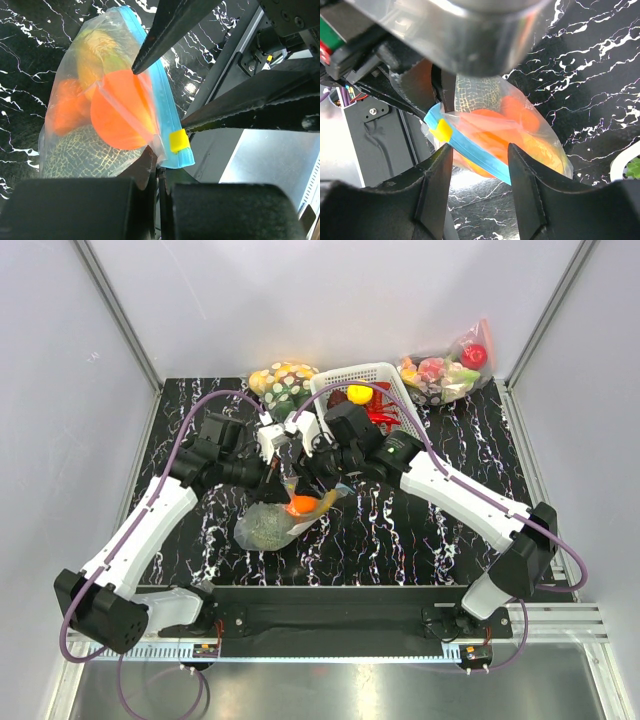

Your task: Open the zip-top bag and remove the fake food

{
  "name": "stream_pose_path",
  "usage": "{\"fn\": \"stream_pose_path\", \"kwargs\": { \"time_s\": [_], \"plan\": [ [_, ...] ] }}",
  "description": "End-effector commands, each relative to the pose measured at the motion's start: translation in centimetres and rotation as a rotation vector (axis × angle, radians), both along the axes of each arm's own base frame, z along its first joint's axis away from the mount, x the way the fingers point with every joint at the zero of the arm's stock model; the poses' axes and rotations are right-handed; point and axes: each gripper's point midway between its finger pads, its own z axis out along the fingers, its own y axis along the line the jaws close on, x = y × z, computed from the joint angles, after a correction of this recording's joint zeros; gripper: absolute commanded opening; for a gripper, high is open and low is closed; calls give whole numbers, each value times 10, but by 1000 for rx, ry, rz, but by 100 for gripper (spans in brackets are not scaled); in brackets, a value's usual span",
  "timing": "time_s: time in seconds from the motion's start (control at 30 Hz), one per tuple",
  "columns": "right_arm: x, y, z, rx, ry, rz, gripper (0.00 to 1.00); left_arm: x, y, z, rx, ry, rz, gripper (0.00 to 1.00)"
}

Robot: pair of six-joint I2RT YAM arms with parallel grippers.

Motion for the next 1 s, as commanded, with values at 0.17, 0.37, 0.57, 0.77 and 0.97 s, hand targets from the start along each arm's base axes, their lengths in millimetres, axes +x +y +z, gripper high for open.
{"fn": "stream_pose_path", "kwargs": {
  "time_s": [0.17, 0.37, 0.57, 0.77, 0.97],
  "plan": [
    [7, 12, 8, 32, -50, 14, 56, 7, 0, 11, -18, -66, 11, 0],
    [8, 18, 0, 18, -22, 24, 58, 8, 0, 10, -20, -70, 15, 0],
    [11, 21, -8, 3, -17, 22, 60, 11, -2, 13, -22, -74, 11, 0],
    [8, 22, -12, -9, -11, 29, 61, 10, -3, 13, -27, -72, 6, 0],
    [8, 25, -16, -22, -8, 38, 63, 12, -5, 14, -31, -67, 1, 0]
  ]
}}
